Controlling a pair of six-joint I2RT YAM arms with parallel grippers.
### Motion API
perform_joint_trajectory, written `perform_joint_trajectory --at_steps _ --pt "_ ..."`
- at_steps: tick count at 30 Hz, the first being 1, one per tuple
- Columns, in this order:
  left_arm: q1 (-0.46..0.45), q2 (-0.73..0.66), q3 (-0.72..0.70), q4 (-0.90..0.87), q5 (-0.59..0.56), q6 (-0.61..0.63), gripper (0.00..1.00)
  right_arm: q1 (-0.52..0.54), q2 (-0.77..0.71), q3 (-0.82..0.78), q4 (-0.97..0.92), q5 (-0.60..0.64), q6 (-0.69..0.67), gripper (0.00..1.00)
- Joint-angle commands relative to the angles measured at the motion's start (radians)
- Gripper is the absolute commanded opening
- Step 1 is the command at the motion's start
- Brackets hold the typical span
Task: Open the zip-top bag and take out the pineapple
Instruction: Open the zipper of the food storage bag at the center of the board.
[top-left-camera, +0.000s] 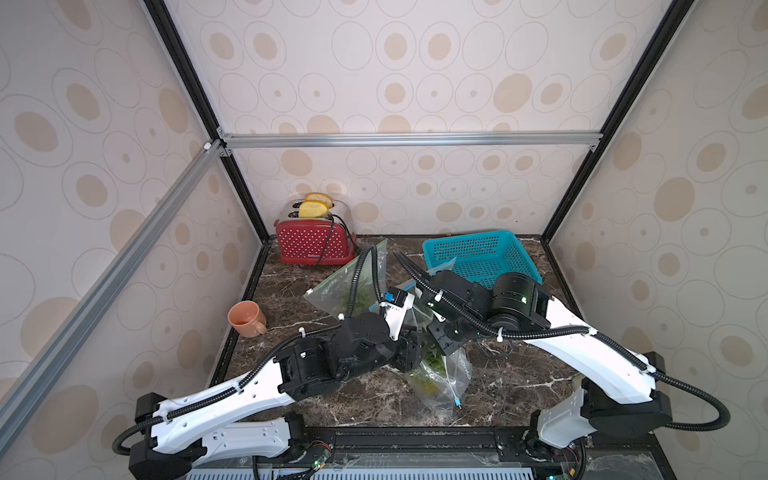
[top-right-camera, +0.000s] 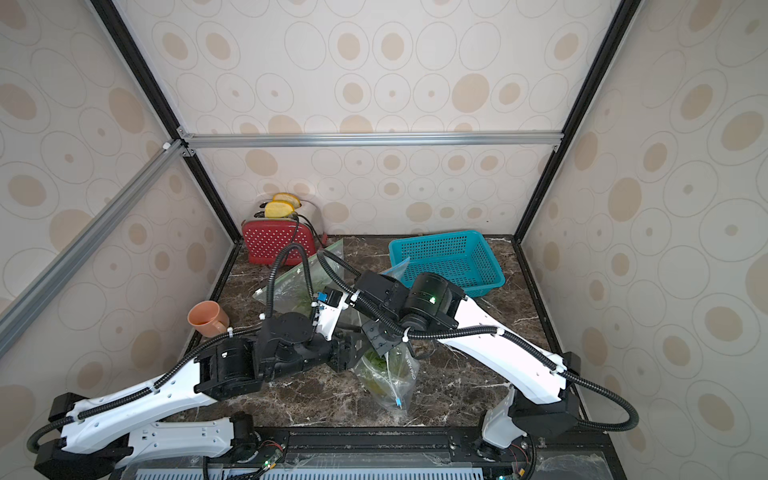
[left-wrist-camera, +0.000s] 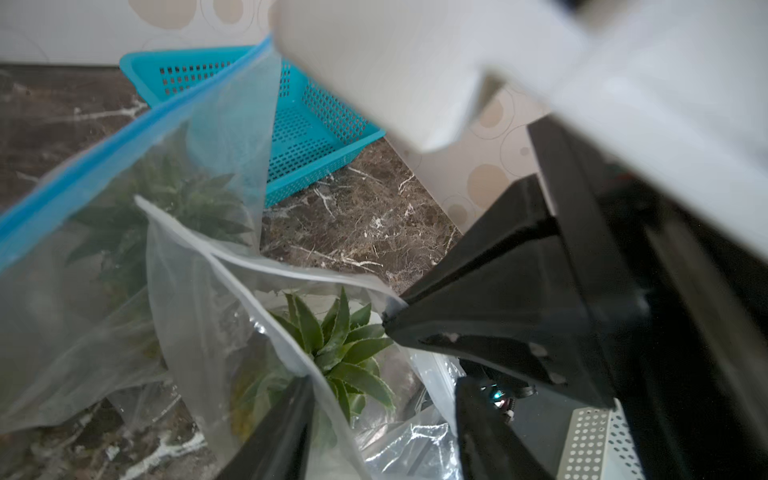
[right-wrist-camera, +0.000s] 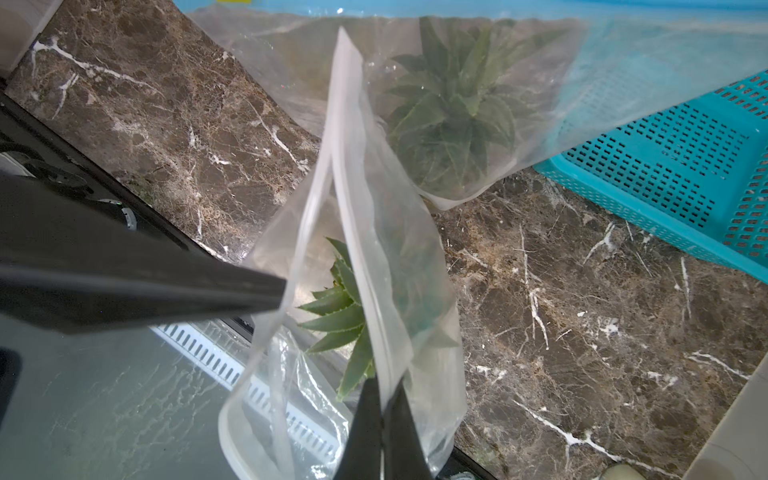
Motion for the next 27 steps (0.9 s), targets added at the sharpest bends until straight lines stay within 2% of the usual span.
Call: perform_joint_trajectory --at_steps 1,7,10,16,27 --pt "-0.003 0.027 0.072 -0.132 -0.024 -0.005 0.42 -0.007 -0.033 -0.020 0.015 0.011 -0.011 0.00" --pt "-0.004 0.033 0.113 -0.267 -0.092 -0.038 0.17 -0.029 -0.075 -0.047 0.024 0.021 -0.017 0.00" --pt "-0.004 0.031 0.122 -0.307 -0.110 -0.042 0.08 -0.043 -0.090 -0.048 0.016 0.025 -0.025 0.00" --pt "-0.004 0.026 0.175 -0.385 -0.122 -0.048 0.05 -0.093 -0.117 -0.045 -0.026 0.027 -0.051 0.00" --pt "-0.003 0.016 0.337 -0.508 -0.082 -0.091 0.05 -0.150 -0.107 0.015 -0.119 0.012 -0.105 0.00"
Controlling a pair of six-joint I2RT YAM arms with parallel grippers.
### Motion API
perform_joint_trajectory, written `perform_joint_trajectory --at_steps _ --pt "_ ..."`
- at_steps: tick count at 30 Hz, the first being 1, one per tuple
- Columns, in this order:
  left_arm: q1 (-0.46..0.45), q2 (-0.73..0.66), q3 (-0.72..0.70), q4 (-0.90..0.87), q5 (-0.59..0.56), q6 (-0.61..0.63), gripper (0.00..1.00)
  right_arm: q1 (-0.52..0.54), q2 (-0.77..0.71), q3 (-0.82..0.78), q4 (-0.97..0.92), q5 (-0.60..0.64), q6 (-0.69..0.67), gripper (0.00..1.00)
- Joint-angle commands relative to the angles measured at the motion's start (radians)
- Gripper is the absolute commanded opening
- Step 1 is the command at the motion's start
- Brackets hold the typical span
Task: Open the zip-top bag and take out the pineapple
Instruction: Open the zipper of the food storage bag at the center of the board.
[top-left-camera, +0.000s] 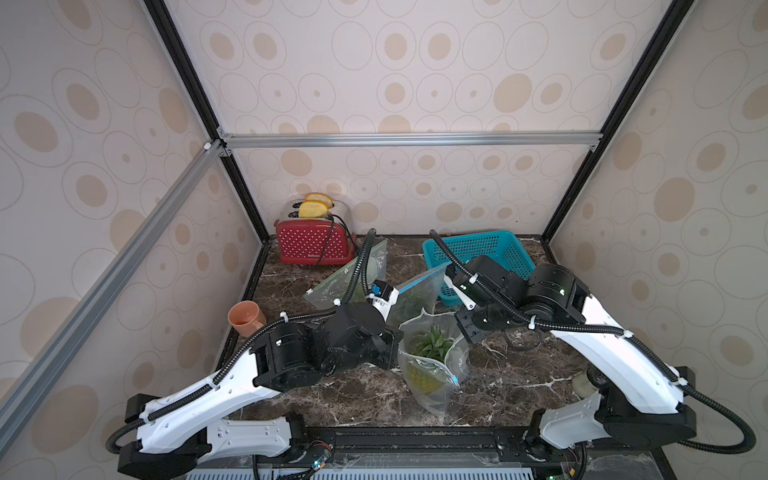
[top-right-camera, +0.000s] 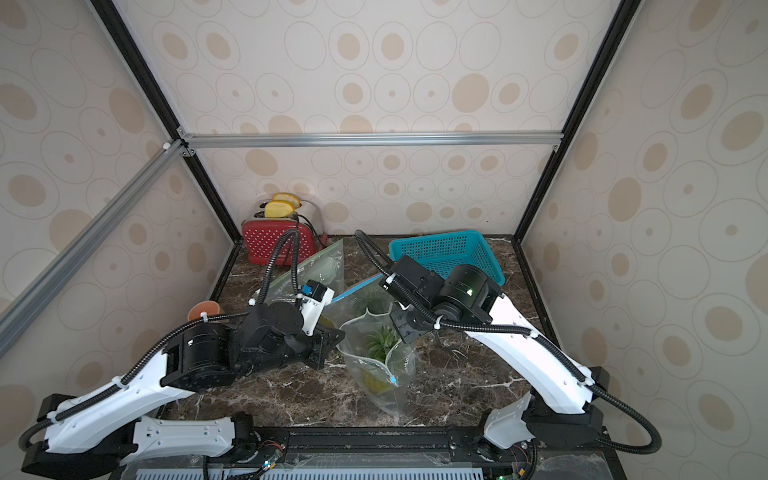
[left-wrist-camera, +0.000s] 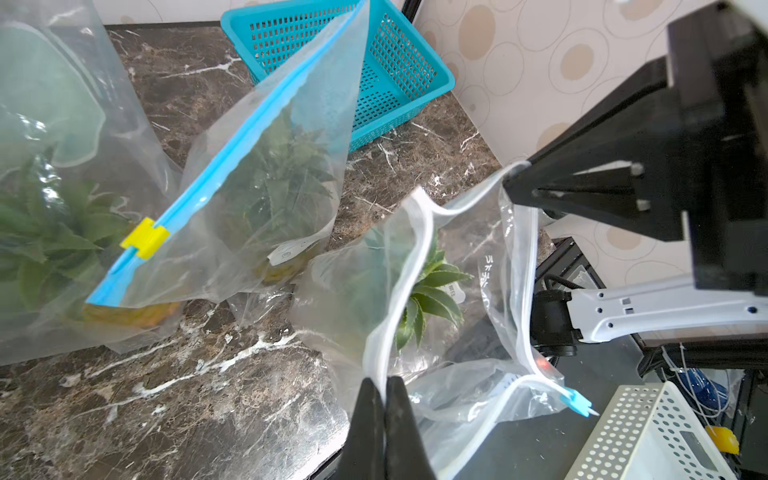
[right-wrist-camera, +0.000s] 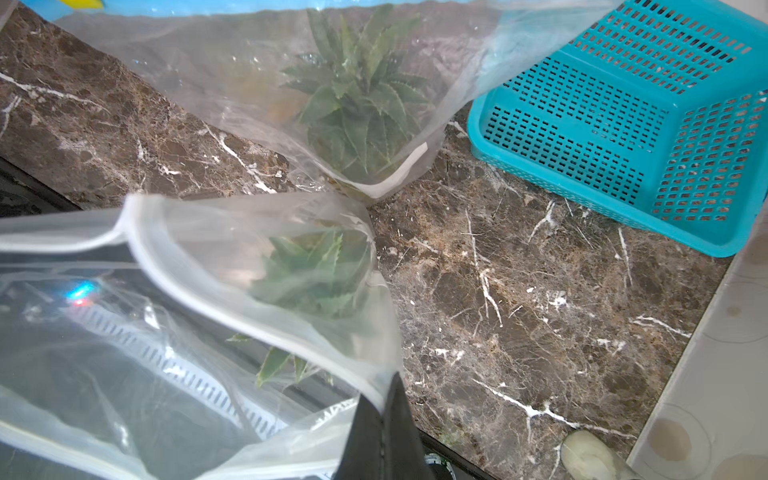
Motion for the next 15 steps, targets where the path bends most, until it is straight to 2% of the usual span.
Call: perform_joint_trajectory --at_steps 1,7,11,15 --pt "-0.004 0.001 0.060 -0.045 0.001 -0.034 0.05 -0.003 0.002 0.048 -0.059 0.001 -0.026 0.02" --pt "-0.003 0.015 0.028 0.006 0.013 -0.050 0.05 -0.002 0.011 0.124 -0.081 -0.045 -0.038 0.18" --pt "-0.004 -0.001 -0.011 0.028 -0.006 -0.060 0.05 0.019 0.020 0.181 -0.108 -0.049 -0.038 0.22" --pt "-0.004 -0.022 -0.036 0.044 -0.022 -0.064 0.05 0.083 0.073 0.288 -0.128 -0.060 -0.046 0.23"
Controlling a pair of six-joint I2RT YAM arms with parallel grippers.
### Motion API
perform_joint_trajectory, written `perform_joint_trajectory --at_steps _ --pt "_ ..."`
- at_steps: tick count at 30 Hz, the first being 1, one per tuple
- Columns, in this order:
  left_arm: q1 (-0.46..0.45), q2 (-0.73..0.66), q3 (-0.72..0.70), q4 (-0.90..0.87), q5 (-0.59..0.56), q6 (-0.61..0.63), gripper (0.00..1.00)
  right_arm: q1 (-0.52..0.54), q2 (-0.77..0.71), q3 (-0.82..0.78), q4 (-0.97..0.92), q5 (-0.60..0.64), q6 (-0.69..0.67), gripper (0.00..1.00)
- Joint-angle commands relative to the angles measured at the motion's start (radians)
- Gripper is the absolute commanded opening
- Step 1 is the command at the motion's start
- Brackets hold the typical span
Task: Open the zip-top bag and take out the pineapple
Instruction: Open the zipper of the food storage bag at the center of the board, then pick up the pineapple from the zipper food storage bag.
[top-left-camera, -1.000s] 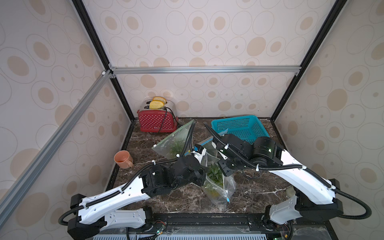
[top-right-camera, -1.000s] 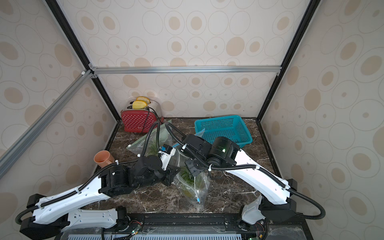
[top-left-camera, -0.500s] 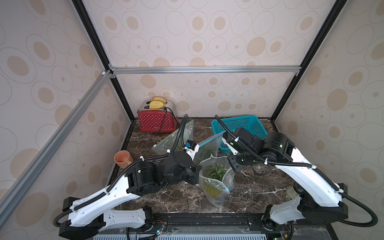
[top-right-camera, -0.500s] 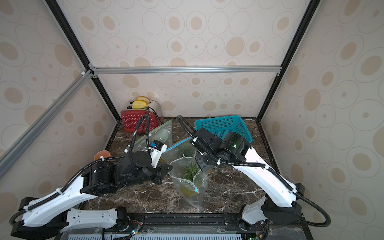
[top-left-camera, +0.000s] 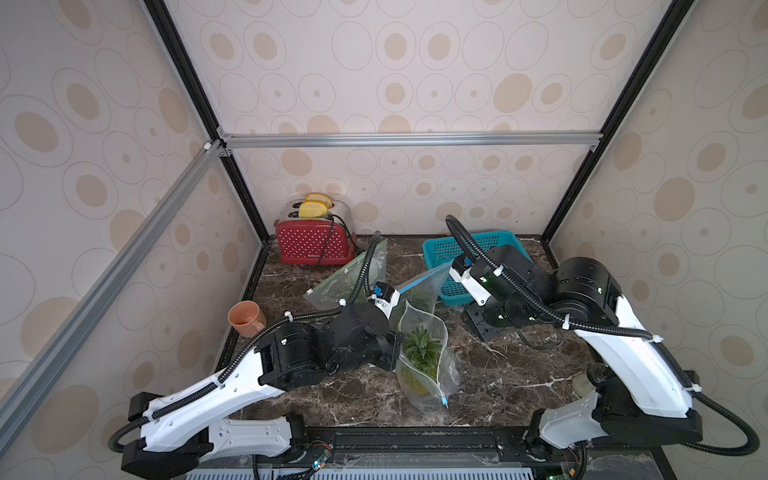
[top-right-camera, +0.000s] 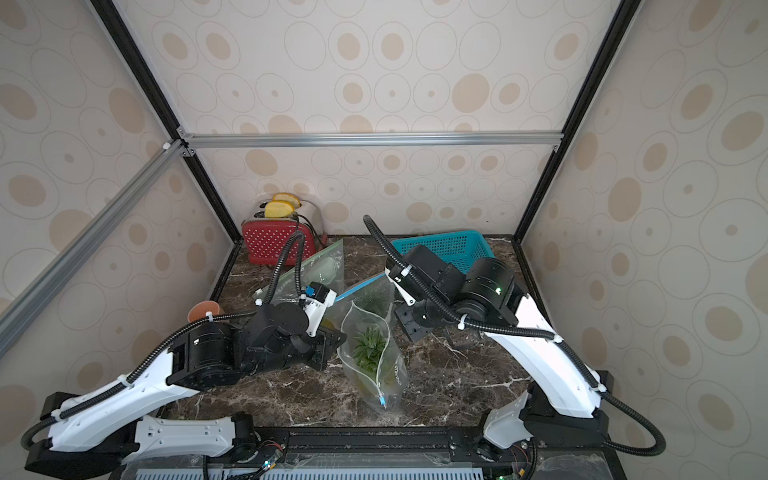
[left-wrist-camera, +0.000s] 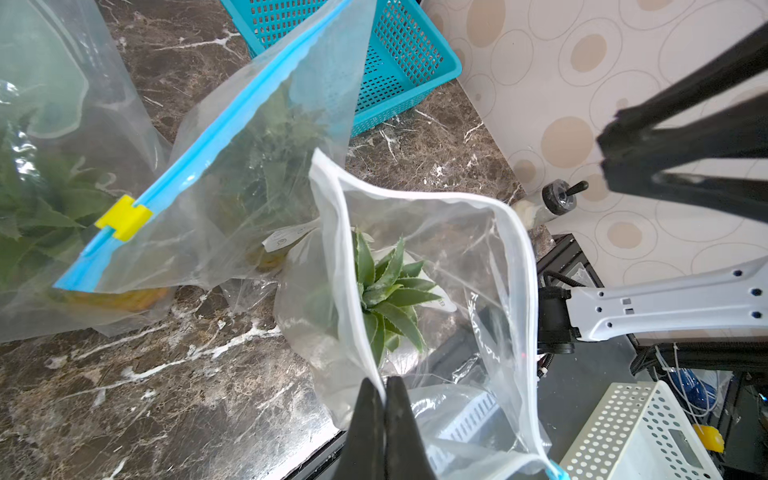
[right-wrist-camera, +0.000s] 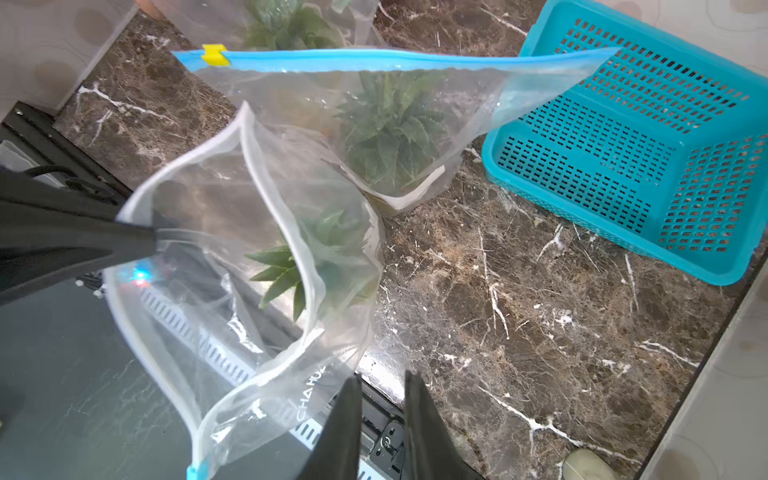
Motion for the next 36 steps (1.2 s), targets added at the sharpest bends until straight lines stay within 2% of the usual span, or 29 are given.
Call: perform_joint_trajectory --at_steps 1,6,12,21,24,30,32,36 --pt "-0.002 -0.035 -0.006 0.029 -0.036 -0.024 0.05 0.052 0.057 0.075 -0.048 -0.036 -0.020 0.24" --pt "-0.003 -0.064 -0.028 0.050 -0.053 -0.026 0.05 0.082 0.122 0.097 0.019 -0.114 -0.035 0.27" --pt "-0.003 -0.100 -0.080 0.088 -0.079 -0.035 0.05 0.086 0.140 -0.043 0.143 -0.197 -0.015 0.30" --pt "-0.004 -0.129 -0.162 0.206 -0.090 -0.045 0.05 0.068 0.126 -0.232 0.222 -0.165 0.050 0.40" --pt "-0.003 -0.138 -0.196 0.253 -0.095 -0.055 0.06 0.052 0.122 -0.277 0.222 -0.125 0.065 0.51" --pt "-0.003 -0.161 -0.241 0.295 -0.125 -0.072 0.26 0.041 0.121 -0.303 0.211 -0.059 0.076 0.68" --pt "-0.004 -0.175 -0.248 0.284 -0.140 -0.071 0.34 0.039 0.127 -0.303 0.201 -0.057 0.078 0.70" --pt "-0.003 -0.205 -0.251 0.226 -0.178 -0.065 0.37 0.038 0.144 -0.296 0.186 -0.068 0.082 0.71"
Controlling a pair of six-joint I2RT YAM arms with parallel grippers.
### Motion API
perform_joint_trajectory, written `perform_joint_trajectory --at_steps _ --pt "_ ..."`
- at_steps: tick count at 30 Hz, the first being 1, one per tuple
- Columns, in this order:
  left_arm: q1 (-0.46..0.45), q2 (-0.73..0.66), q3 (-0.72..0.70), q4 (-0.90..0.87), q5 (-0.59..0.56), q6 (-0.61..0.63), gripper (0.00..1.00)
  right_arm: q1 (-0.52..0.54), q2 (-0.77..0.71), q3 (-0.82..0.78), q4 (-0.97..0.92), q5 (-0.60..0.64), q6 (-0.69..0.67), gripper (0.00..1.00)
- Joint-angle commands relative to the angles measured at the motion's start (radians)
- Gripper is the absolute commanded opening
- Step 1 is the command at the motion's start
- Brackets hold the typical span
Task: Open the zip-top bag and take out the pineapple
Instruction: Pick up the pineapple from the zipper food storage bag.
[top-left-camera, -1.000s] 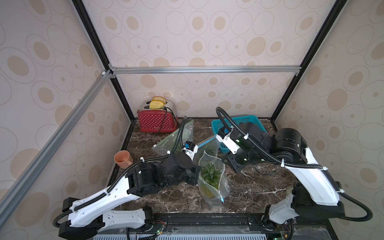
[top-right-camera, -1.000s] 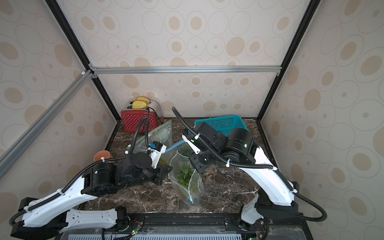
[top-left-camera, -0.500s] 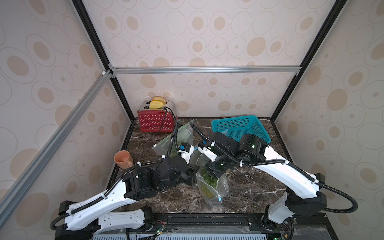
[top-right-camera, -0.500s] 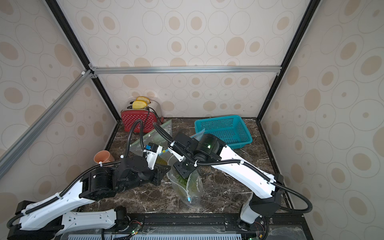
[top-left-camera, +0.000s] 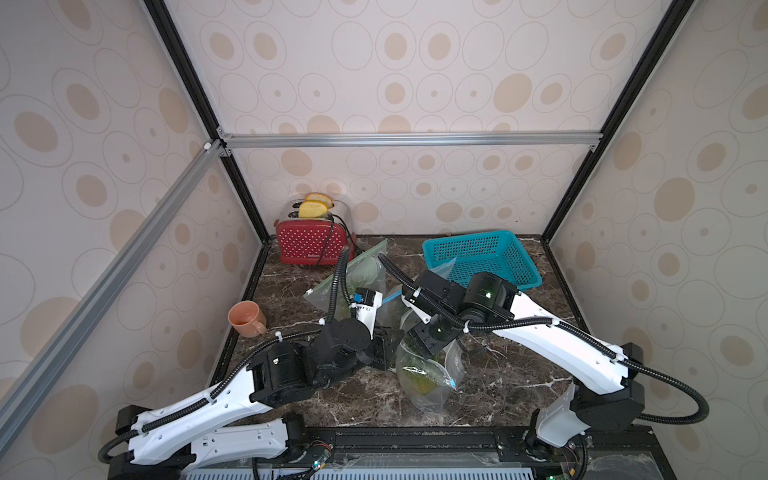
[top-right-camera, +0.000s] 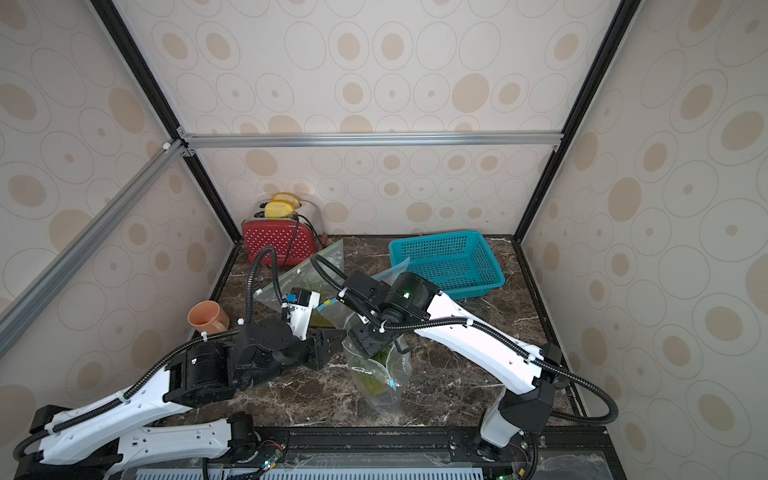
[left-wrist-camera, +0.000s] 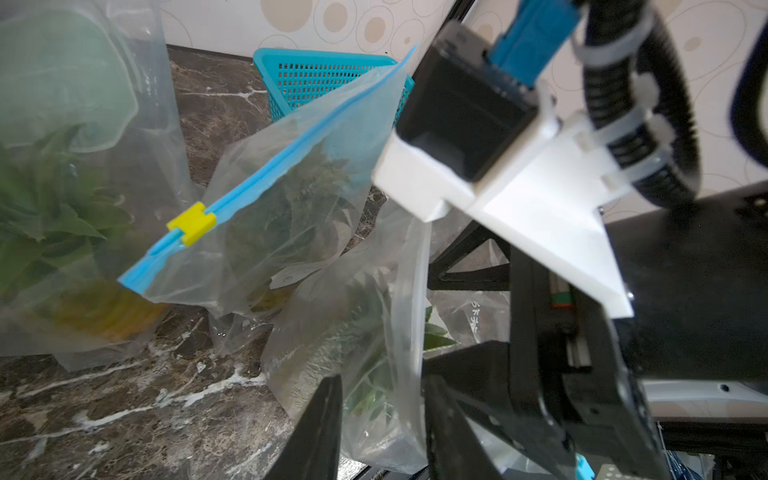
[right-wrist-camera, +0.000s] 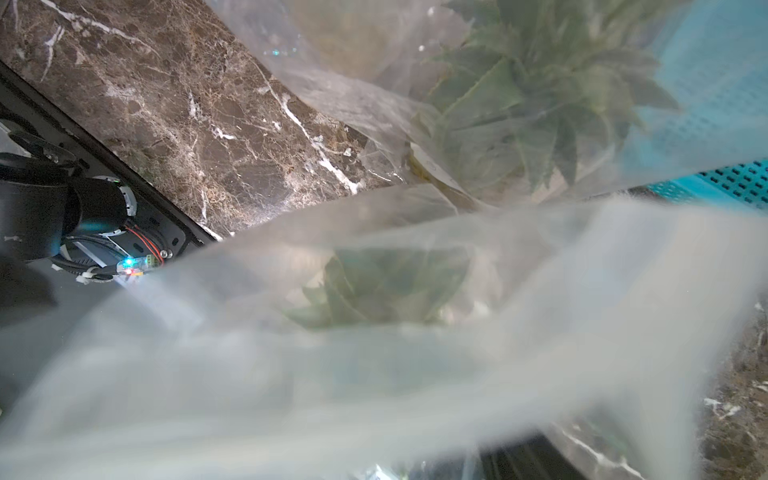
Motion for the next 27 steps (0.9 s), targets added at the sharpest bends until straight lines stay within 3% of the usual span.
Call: perform_joint_trajectory --at_steps 1,15,27 --pt "-0.004 -0.043 0.005 -0.052 -0.072 -0.004 0.38 -0.004 0.013 0.003 -0.035 0.011 0.017 0.71" --pt "-0.004 -0.228 -0.102 -0.139 -0.213 -0.025 0.40 -0.012 0.041 -0.124 0.054 -0.045 0.071 0.74" --pt "-0.004 -0.250 -0.139 -0.139 -0.230 -0.040 0.40 -0.053 0.043 -0.280 0.184 -0.088 0.091 0.75"
